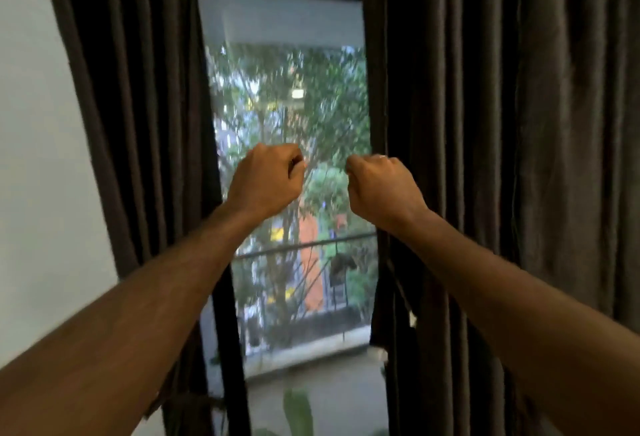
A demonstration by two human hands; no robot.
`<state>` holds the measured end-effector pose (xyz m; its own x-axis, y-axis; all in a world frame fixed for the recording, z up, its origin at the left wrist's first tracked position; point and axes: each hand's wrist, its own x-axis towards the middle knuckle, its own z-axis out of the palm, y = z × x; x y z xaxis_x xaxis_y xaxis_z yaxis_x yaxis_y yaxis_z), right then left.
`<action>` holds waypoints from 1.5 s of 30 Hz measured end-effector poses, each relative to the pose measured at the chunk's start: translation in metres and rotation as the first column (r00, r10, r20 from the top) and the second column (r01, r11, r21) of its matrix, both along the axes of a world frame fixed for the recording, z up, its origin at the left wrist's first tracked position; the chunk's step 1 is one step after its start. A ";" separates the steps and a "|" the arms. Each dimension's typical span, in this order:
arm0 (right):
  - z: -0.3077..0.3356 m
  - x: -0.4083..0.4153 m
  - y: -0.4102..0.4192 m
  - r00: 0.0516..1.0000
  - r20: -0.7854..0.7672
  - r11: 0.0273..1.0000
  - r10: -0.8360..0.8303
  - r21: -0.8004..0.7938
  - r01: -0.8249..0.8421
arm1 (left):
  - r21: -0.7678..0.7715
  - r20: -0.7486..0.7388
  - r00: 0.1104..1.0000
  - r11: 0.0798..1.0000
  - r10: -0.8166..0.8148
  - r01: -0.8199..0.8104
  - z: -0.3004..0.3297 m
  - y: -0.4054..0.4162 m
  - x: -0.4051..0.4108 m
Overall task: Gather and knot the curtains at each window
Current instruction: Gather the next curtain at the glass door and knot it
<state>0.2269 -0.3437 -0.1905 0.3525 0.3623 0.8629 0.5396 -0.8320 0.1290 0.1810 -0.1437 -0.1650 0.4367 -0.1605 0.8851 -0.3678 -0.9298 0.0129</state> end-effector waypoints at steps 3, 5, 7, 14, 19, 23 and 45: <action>0.055 0.003 -0.045 0.994 0.107 0.998 -0.002 0.065 -0.005 | -0.010 0.085 0.995 0.999 -0.043 0.044 0.063 -0.048 0.014; 0.090 0.006 -0.078 0.984 0.176 0.989 0.021 0.140 -0.047 | -0.027 0.152 0.987 0.998 -0.053 0.058 0.104 -0.080 0.022; 0.122 0.012 -0.111 0.977 0.209 0.973 0.037 0.217 -0.083 | -0.072 0.210 0.976 0.995 -0.050 0.067 0.140 -0.112 0.029; 0.215 0.026 -0.183 0.956 0.232 0.878 0.178 0.401 -0.261 | -0.289 0.228 0.963 0.955 0.141 -0.071 0.217 -0.198 0.046; 0.249 0.029 -0.192 0.956 0.181 0.847 0.229 0.446 -0.288 | -0.348 0.177 0.935 0.909 0.306 -0.231 0.238 -0.226 0.062; 0.267 0.034 -0.187 0.968 0.101 0.833 0.232 0.493 -0.251 | -0.379 0.188 0.904 0.877 0.384 -0.294 0.244 -0.233 0.074; 0.318 0.076 -0.088 0.894 0.140 0.639 0.427 0.653 -0.407 | -0.606 0.324 0.875 0.789 0.360 -0.100 0.265 -0.020 0.078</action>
